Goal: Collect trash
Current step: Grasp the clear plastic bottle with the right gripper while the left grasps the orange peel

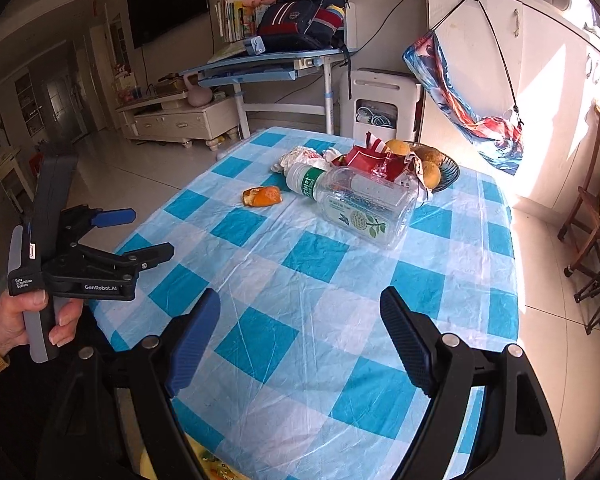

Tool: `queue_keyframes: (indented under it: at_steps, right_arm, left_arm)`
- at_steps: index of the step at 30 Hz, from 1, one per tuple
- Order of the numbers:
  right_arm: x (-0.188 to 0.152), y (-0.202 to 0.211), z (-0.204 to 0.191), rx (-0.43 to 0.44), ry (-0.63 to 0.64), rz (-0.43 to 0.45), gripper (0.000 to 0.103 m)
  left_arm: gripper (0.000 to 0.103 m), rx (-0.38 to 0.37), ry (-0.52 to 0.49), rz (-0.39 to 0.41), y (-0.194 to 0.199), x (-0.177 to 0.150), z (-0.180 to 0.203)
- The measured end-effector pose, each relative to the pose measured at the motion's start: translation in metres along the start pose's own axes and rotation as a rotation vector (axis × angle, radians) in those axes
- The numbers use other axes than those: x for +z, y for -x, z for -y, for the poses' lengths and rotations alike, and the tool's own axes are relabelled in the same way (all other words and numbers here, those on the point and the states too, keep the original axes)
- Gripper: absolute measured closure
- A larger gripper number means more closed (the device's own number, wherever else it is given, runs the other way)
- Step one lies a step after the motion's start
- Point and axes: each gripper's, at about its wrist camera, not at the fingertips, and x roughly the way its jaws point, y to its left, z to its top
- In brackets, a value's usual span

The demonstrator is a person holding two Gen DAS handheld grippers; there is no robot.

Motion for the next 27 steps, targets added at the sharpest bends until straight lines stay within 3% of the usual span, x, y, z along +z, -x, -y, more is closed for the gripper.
queue_keyframes:
  at_steps: [10, 19, 22, 24, 25, 26, 27]
  right_arm:
    - [0.072, -0.086, 0.016, -0.024, 0.231, -0.094, 0.024]
    - [0.076, -0.147, 0.017, 0.011, 0.376, -0.265, 0.024]
    - [0.071, -0.150, 0.019, 0.022, 0.380, -0.299, 0.029]
    - [0.067, -0.146, 0.021, 0.047, 0.358, -0.317, 0.040]
    - [0.064, -0.144, 0.021, 0.049, 0.349, -0.321, 0.042]
    - [0.059, -0.141, 0.020, 0.052, 0.340, -0.325, 0.047]
    - [0.055, -0.137, 0.019, 0.053, 0.327, -0.327, 0.047]
  left_arm:
    - [0.009, -0.034, -0.106, 0.000, -0.063, 0.060, 0.025]
    - [0.017, -0.030, -0.159, -0.068, -0.103, 0.077, 0.035]
    - [0.035, -0.045, -0.133, -0.098, -0.113, 0.076, 0.034]
    - [0.056, -0.082, -0.109, -0.105, -0.113, 0.074, 0.032]
    - [0.063, -0.105, -0.099, -0.104, -0.111, 0.073, 0.032]
    - [0.076, -0.109, -0.099, -0.108, -0.109, 0.073, 0.032]
    - [0.082, -0.103, -0.102, -0.116, -0.108, 0.070, 0.032]
